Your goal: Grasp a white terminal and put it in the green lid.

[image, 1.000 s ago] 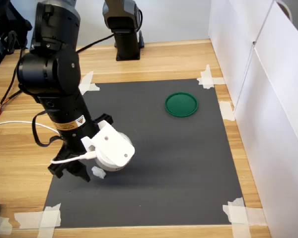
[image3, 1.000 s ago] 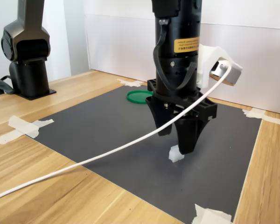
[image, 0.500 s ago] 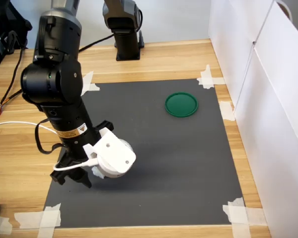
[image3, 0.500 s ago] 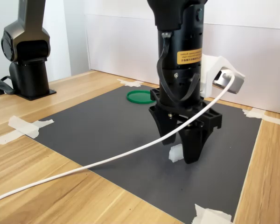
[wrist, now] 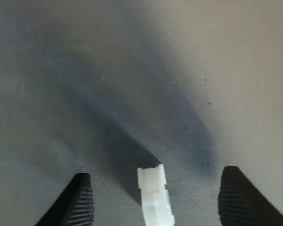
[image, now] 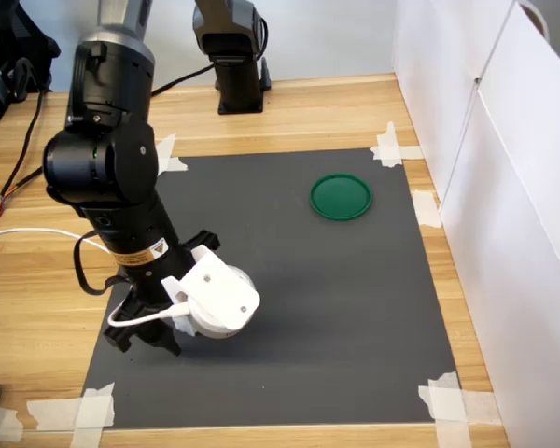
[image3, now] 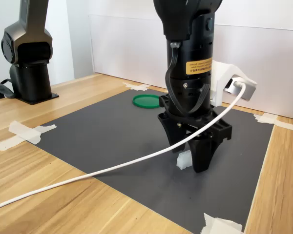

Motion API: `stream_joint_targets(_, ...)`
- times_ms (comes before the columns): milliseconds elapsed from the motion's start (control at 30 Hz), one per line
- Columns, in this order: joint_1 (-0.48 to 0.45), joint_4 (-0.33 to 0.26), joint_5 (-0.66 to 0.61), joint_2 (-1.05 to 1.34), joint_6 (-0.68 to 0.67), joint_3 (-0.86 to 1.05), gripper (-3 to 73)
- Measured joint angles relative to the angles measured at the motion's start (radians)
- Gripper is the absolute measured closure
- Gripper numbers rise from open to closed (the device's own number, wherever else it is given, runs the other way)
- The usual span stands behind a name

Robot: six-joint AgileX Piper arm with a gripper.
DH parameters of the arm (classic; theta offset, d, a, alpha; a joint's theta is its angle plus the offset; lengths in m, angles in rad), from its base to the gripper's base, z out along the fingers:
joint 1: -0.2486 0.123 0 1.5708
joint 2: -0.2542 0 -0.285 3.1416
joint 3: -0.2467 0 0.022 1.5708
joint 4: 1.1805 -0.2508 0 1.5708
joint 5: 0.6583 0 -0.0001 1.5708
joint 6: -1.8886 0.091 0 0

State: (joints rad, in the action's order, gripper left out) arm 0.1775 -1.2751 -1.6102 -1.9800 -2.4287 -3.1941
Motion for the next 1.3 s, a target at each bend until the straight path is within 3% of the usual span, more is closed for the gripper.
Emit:
stream_joint_targets(233,0.000,0.004,-0.005,-0.016,0.013,-0.002,7.4)
stream_joint_targets(367,0.000,0.004,-0.012,-0.016,0.017,-0.002,13.4)
stream_joint_targets(467,0.000,0.004,-0.018,-0.017,0.021,-0.002,24.6)
stream_joint_targets(667,0.000,0.016,-0.017,-0.016,0.067,-0.002,60.1)
stream_joint_targets(933,0.034,0.025,-0.057,0.072,0.116,-0.001,60.9)
stream_joint_targets(1300,0.296,0.017,-0.058,0.370,0.208,0.202,60.9)
